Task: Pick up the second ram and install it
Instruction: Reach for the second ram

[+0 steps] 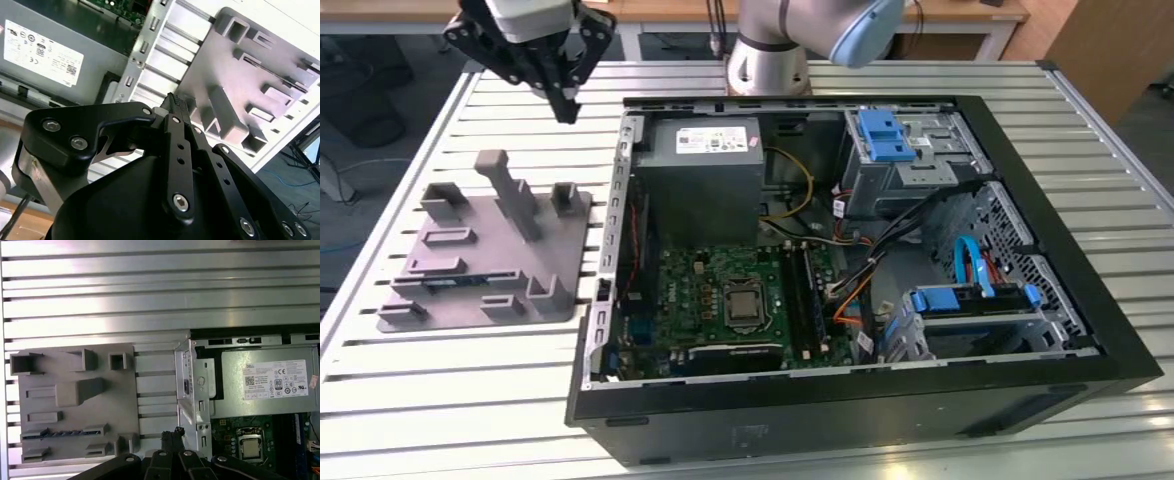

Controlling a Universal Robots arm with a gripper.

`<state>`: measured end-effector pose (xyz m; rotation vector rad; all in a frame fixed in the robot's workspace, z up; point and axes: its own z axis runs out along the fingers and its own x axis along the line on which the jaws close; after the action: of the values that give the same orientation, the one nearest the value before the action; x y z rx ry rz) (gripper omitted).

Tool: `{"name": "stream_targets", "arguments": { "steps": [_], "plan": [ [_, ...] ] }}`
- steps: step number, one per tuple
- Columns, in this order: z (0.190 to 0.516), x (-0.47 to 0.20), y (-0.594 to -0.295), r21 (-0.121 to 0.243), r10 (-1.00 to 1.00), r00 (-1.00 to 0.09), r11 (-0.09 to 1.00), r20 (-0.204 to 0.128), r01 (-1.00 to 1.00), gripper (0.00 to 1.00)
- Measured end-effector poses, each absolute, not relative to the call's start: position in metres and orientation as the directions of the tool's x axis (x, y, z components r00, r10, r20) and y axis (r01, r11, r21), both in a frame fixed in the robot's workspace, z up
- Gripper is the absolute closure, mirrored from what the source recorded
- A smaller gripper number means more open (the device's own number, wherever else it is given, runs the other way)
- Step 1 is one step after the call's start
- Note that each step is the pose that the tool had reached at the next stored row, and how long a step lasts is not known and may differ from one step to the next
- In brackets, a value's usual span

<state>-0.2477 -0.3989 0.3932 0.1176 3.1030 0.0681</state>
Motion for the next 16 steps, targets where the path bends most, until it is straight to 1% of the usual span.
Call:
{"name": "stream_targets", "arguments": {
  "steps": [16],
  "plan": [
    [0.393,-0.318,-0.399,0.045,0.076,-0.996,0.996,-0.035,0.075,0.89]
  ]
}}
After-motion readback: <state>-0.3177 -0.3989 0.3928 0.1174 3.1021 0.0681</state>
